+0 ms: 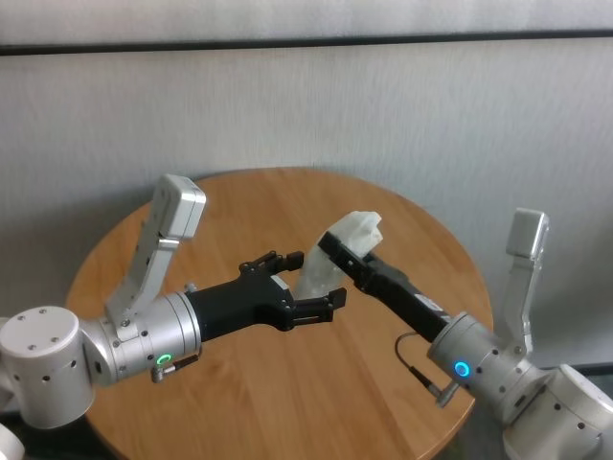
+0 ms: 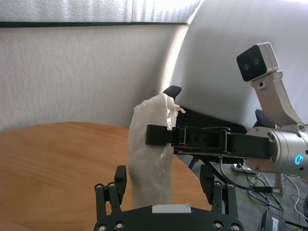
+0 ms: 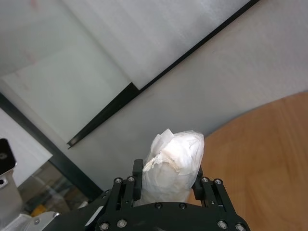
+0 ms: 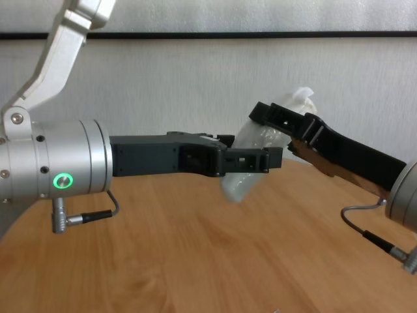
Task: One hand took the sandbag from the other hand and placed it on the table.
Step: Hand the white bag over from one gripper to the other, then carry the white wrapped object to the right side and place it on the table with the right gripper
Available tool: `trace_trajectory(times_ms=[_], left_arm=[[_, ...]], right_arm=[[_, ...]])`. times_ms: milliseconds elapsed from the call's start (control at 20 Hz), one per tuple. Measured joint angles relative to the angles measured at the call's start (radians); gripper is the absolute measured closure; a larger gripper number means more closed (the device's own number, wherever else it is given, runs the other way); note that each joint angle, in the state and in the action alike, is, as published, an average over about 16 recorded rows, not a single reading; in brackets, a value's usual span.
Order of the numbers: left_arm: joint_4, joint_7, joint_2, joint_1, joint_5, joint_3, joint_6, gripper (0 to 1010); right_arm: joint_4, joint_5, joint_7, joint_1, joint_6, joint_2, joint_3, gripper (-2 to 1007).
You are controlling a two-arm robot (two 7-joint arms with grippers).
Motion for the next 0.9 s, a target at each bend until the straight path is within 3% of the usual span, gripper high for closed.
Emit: trace_trajectory(times_ms=[200,350,600,900], left_arm=[[0.004,0.024,0.005,-0.003,-0.003,0.003,-0.004,24],[0.007,0.072,0.006,-0.003,0.0,-0.001,-0.002,10],[0.008,0.207,-0.005,0.008,0.025,-0.028,0.015,8],[0.001,0.405,-0.031,0.032,0.075,-0.079,0.058,8]], right_arm=[[-0.001,-0.018,-0.02,-0.006,-0.008,-0.002,0.014,431],[-0.002,-0.036,-0.035,-0.01,-0.015,0.002,0.026,431],[-0.006,-0.085,-0.064,-0.017,-0.028,0.023,0.045,431],[-0.01,-0.157,-0.091,-0.022,-0.03,0.067,0.059,431]])
